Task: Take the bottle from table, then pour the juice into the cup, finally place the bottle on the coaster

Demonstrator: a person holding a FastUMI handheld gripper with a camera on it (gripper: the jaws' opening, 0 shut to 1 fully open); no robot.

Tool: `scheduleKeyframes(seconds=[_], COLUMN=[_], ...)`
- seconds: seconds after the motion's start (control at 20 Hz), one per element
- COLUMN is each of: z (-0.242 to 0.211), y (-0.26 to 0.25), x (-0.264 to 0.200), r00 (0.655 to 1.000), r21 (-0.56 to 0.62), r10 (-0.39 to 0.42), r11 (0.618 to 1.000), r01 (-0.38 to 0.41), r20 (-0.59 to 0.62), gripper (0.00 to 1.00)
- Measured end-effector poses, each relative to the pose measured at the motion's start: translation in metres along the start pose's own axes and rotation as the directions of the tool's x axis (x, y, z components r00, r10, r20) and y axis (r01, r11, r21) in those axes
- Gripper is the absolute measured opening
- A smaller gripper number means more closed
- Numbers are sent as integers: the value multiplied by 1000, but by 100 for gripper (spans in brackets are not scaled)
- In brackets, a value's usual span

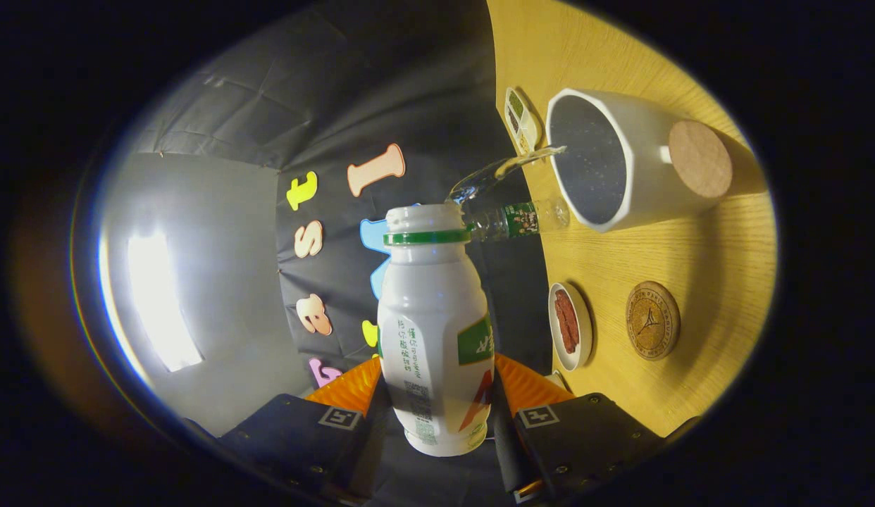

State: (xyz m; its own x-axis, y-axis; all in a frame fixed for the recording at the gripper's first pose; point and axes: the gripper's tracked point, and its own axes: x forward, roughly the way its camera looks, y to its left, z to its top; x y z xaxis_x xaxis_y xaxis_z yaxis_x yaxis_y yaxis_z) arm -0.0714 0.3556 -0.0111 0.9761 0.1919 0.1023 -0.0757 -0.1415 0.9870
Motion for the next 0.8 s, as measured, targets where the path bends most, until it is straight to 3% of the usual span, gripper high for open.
scheduleKeyframes(seconds=[0.8], z=[-7], y=[2], x=[2], r00=[1000], r21=[26], r10=[16], r11=[1000], r01=[-16], r20=[-15], gripper=[66])
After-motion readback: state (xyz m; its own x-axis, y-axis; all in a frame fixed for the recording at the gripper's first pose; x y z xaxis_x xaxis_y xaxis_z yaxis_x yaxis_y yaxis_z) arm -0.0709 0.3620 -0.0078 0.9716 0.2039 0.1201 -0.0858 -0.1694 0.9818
